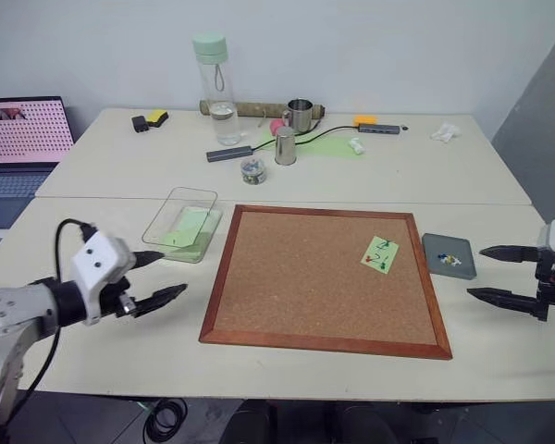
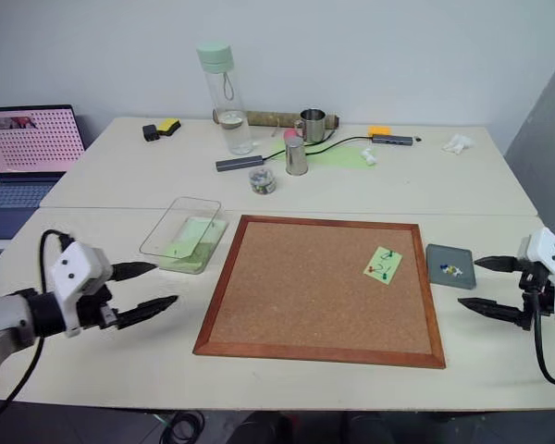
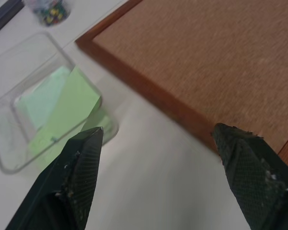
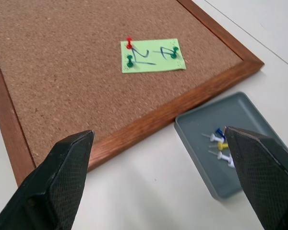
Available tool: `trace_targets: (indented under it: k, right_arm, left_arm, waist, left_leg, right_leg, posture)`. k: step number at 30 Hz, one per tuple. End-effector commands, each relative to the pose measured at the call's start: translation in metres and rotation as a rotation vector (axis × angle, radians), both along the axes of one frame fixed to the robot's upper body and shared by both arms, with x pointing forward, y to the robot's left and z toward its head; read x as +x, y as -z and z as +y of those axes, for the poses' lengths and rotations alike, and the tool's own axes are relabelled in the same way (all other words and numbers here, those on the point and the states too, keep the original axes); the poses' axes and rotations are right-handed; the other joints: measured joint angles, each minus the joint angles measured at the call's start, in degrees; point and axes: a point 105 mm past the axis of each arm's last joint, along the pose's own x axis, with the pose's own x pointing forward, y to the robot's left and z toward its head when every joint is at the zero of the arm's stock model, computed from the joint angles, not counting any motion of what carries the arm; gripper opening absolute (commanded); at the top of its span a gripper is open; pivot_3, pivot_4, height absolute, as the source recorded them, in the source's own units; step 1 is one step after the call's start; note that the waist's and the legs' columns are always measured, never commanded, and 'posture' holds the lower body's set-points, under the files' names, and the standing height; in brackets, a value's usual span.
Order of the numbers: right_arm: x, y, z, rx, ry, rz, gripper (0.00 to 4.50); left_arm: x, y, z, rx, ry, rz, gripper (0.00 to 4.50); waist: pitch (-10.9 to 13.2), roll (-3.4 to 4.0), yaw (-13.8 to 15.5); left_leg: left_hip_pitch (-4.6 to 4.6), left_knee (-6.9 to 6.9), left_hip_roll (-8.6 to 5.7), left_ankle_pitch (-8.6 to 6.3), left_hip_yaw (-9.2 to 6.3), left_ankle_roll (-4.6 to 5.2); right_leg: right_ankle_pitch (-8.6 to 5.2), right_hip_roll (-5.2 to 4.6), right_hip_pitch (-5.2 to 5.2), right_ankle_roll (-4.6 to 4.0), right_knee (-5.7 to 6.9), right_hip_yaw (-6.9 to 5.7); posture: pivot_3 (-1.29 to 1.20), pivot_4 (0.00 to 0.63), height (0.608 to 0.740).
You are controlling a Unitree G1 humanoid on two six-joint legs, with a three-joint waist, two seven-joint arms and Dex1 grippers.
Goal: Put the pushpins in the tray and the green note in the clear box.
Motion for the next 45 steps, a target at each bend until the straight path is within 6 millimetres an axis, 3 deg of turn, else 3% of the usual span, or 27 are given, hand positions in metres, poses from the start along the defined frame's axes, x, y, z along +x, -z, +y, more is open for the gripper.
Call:
trace_targets:
  k: [1, 13, 21, 23, 26, 32, 41, 44, 45]
  right_arm:
    - [0.001, -0.014, 0.014, 0.013, -0.045, -0.056, 4.5]
    - [0.014, -0.018, 0.059, 0.078, -0.134, -0.113, 4.5]
    - [0.033, -0.016, 0.081, 0.108, -0.153, -0.154, 4.5]
    - [0.041, -0.015, 0.085, 0.112, -0.148, -0.168, 4.5]
    - [0.056, -0.01, 0.088, 0.099, -0.116, -0.183, 4.5]
    - [0.087, 0.013, 0.096, 0.069, -0.062, -0.177, 4.5]
    - [0.11, 0.03, 0.091, 0.058, -0.009, -0.188, 4.5]
    - [0.113, 0.034, 0.087, 0.067, 0.003, -0.179, 4.15]
    - [0.113, 0.036, 0.086, 0.068, 0.002, -0.176, 3.84]
  left_arm:
    - [0.0, -0.002, -0.036, -0.026, 0.124, -0.02, 3.18]
    - [0.018, 0.024, -0.118, -0.121, 0.369, -0.02, 1.82]
    - [0.03, 0.038, -0.159, -0.182, 0.462, -0.012, 0.26]
    - [0.035, 0.042, -0.165, -0.196, 0.46, -0.014, 0.08]
    - [0.044, 0.048, -0.174, -0.214, 0.449, -0.015, 0.08]
    - [0.057, 0.081, -0.182, -0.186, 0.406, 0.013, 0.08]
    - [0.055, 0.095, -0.186, -0.16, 0.414, 0.033, 0.08]
    - [0.054, 0.096, -0.184, -0.16, 0.405, 0.032, 0.0]
    - [0.054, 0.096, -0.184, -0.16, 0.401, 0.032, 0.0]
  waist:
    - [0.0, 0.0, -0.04]
    - [0.01, -0.04, -0.02]
    - [0.01, -0.06, -0.03]
    - [0.01, -0.06, -0.06]
    - [0.01, -0.07, -0.05]
    - [-0.01, -0.08, -0.15]
    - [-0.06, -0.05, 0.16]
    - [-0.07, -0.04, 0.22]
    - [-0.07, -0.04, 0.21]
  left_leg:
    - [0.0, 0.0, 0.0, 0.0, 0.0, 0.0]
    - [0.0, 0.06, -0.04, 0.01, 0.01, 0.0]
    - [-0.04, 0.09, -0.05, 0.01, 0.0, -0.01]
    - [-0.04, 0.09, -0.05, 0.01, -0.01, -0.01]
    - [-0.04, 0.11, -0.05, 0.02, -0.01, -0.02]
    - [-0.02, 0.12, -0.07, 0.03, 0.0, -0.04]
    - [-0.02, 0.16, -0.1, 0.04, 0.01, -0.04]
    - [-0.02, 0.16, -0.1, 0.04, 0.01, -0.04]
    - [-0.01, 0.16, -0.1, 0.04, 0.02, -0.04]
  right_leg:
    - [0.0, 0.0, 0.0, 0.0, 0.0, 0.01]
    - [0.0, 0.03, 0.01, 0.01, 0.06, 0.01]
    - [0.0, 0.03, -0.02, 0.01, 0.07, 0.01]
    - [0.0, 0.03, -0.02, 0.01, 0.07, 0.0]
    - [0.0, 0.03, -0.02, 0.01, 0.1, -0.01]
    - [0.01, 0.04, -0.04, 0.01, 0.11, 0.01]
    - [0.01, 0.02, -0.03, 0.02, 0.14, 0.03]
    - [0.01, 0.01, -0.03, 0.02, 0.14, 0.04]
    - [0.01, 0.02, -0.02, 0.02, 0.14, 0.04]
  posture:
    - [0.0, 0.15, 0.74]
    - [0.0, 0.15, 0.74]
    - [0.0, 0.15, 0.74]
    - [0.0, 0.15, 0.74]
    - [0.0, 0.15, 0.74]
    - [0.0, 0.15, 0.74]
    - [0.0, 0.15, 0.74]
    - [0.0, 0.15, 0.74]
    - [0.0, 0.15, 0.74]
